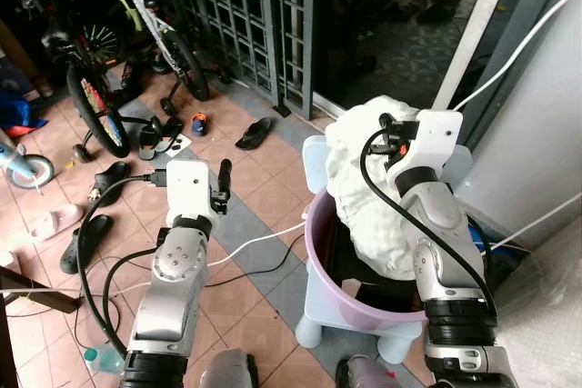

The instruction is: Clothes washing

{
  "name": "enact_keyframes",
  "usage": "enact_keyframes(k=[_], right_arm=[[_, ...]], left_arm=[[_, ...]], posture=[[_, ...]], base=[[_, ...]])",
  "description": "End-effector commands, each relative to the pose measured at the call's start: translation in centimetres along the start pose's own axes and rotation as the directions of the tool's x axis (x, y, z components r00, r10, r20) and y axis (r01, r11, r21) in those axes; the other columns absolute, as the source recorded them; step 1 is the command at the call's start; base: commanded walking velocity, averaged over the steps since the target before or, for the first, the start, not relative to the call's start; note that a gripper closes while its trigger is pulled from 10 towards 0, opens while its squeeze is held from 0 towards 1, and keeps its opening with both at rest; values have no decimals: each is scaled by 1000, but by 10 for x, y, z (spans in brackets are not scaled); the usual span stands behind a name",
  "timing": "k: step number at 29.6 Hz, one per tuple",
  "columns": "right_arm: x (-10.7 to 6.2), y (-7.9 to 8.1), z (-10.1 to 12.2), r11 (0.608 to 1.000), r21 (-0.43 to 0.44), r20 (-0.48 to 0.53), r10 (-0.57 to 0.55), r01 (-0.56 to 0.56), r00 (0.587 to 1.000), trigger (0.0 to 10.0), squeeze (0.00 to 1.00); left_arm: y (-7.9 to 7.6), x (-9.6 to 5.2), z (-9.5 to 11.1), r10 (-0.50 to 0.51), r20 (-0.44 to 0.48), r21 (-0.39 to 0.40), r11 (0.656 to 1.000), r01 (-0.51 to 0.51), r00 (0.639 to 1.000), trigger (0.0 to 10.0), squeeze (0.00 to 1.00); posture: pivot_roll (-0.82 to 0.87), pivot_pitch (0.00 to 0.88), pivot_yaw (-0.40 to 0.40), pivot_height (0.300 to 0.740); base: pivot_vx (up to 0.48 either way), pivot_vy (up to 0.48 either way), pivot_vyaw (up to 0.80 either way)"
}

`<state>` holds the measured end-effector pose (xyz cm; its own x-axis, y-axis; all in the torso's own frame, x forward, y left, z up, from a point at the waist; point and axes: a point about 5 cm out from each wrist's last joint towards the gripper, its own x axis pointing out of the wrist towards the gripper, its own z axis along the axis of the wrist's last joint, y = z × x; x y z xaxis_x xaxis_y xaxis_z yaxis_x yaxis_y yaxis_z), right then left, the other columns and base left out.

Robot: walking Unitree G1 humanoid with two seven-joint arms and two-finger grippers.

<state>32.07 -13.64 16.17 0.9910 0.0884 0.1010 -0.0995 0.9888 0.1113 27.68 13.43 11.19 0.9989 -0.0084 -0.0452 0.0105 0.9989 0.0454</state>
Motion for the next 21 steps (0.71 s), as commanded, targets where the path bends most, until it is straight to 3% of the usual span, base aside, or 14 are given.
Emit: enact_keyframes(k=[1, 7, 21], right_arm=[[2, 1, 3, 1000, 0, 3, 5, -5, 1000, 10000, 0], [1, -3, 2, 1000, -8, 1, -5, 5, 1000, 10000, 0], [6, -1, 6, 1000, -27, 5, 11, -11, 1000, 10000, 0]], left_arm=[[0, 1, 0, 7, 2, 12, 1000, -7, 1000, 10000, 0], [-2, 3, 1, 5, 8, 4, 1000, -5, 1000, 10000, 0], [-2, 3, -1, 20, 7, -7, 1000, -20, 1000, 10000, 0]], posture=[[32, 0, 70, 740], [22, 1, 64, 740], [21, 12, 46, 740]], base=[[0, 0, -425], [0, -167, -68], [-269, -292, 0]])
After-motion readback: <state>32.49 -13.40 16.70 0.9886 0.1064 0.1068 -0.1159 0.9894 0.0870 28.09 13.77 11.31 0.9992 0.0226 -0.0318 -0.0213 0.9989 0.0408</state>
